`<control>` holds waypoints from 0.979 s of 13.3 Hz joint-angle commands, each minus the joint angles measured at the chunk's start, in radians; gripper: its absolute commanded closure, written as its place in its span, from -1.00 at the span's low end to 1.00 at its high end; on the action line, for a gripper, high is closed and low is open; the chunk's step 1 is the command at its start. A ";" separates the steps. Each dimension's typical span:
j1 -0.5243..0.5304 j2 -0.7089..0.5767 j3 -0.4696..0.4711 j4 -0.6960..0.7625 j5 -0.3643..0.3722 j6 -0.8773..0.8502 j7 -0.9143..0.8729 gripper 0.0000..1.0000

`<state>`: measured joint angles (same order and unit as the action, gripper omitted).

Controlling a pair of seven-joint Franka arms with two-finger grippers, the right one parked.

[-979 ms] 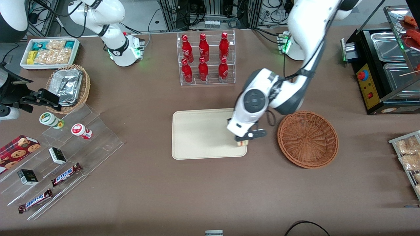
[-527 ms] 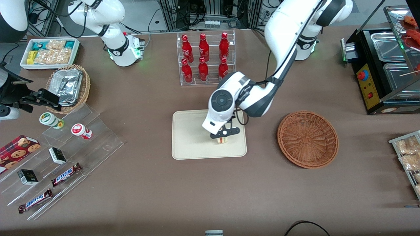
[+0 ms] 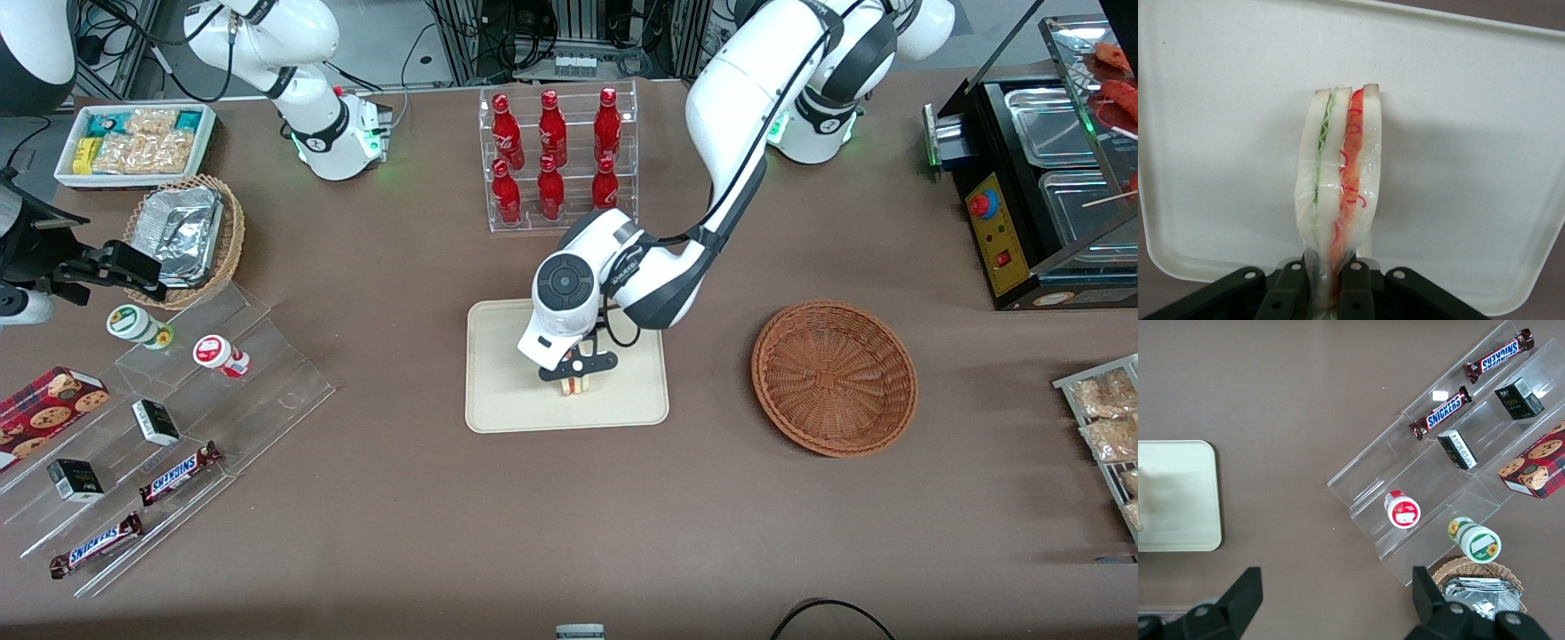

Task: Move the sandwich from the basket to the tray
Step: 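Lower the sandwich onto the tray and open the left gripper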

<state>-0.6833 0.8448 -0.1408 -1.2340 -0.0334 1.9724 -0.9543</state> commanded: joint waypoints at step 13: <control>-0.019 -0.006 0.018 0.042 0.044 -0.004 -0.084 -1.00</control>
<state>-0.6866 0.8685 -0.1390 -1.2096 -0.0027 2.0038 -1.0174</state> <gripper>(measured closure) 0.141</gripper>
